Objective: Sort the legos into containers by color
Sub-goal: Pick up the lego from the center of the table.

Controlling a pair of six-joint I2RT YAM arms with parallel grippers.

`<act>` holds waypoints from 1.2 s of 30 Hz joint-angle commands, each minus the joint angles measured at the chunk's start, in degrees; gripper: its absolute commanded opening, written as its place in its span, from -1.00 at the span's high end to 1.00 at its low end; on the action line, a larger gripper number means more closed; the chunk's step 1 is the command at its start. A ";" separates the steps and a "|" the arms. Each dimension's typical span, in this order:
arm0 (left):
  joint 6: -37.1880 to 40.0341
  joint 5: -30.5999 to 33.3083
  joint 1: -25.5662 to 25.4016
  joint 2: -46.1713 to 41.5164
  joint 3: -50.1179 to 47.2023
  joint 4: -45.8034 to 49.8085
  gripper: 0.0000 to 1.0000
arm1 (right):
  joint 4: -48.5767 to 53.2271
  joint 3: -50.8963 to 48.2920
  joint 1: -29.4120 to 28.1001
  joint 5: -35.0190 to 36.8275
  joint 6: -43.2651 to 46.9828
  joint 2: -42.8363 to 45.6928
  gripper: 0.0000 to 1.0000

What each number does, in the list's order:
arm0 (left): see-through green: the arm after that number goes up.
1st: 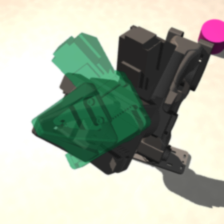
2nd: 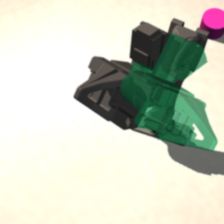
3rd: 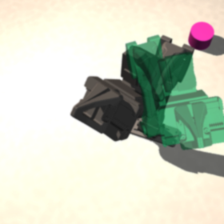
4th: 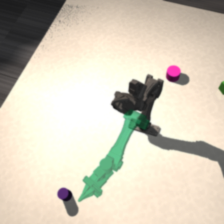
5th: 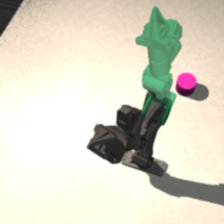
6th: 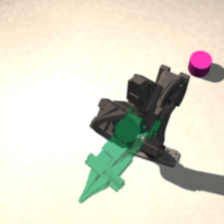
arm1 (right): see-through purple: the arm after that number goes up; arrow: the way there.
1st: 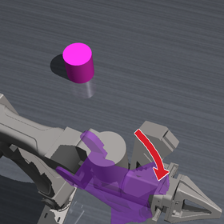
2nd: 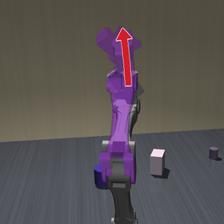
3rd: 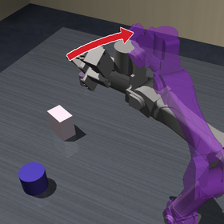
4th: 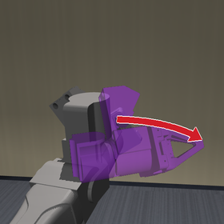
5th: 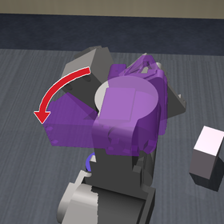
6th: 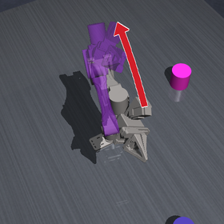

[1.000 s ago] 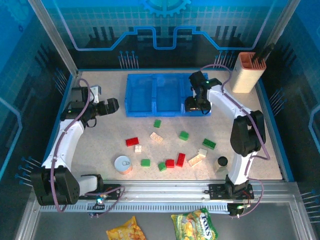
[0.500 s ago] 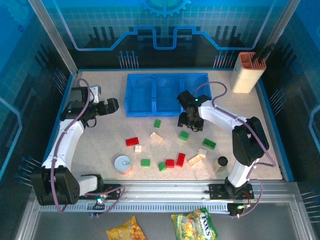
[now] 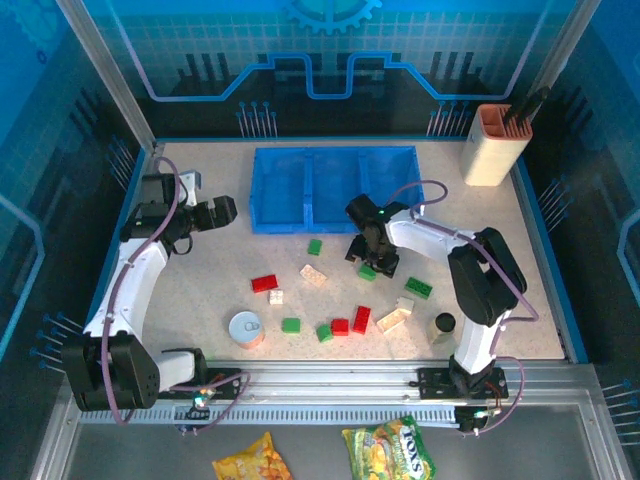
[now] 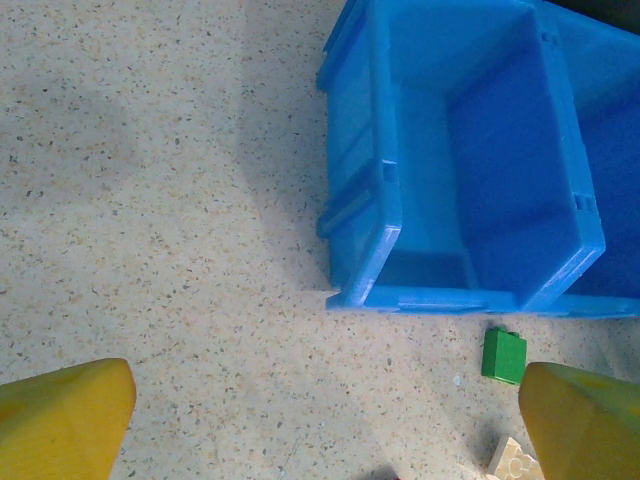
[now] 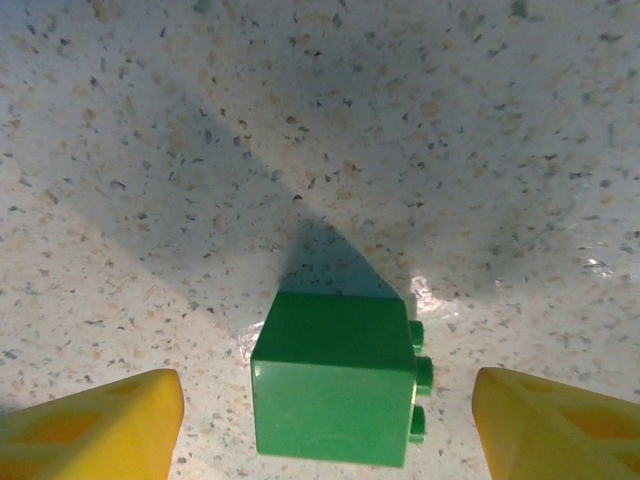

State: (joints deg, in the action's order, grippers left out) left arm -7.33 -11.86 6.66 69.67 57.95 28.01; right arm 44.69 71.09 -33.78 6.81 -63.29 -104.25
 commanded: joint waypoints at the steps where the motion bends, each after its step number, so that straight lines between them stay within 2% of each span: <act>1: 0.71 -0.68 0.64 -0.40 -0.30 0.64 -0.99 | -0.20 0.27 -1.09 -0.53 -2.10 -2.14 -0.50; 23: 0.85 -0.71 0.73 -0.62 -0.21 0.73 -0.99 | 0.58 0.51 -2.08 1.62 -2.54 -4.11 -0.09; 36: 0.85 -0.63 0.80 -1.09 -0.30 0.73 -0.99 | 2.06 1.16 -2.61 3.15 -1.71 -2.47 0.05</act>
State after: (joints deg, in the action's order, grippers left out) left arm -7.33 -11.86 6.72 69.67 57.95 28.01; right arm 44.10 71.13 -35.38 8.45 -64.93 -108.22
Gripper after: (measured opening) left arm 0.993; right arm 0.482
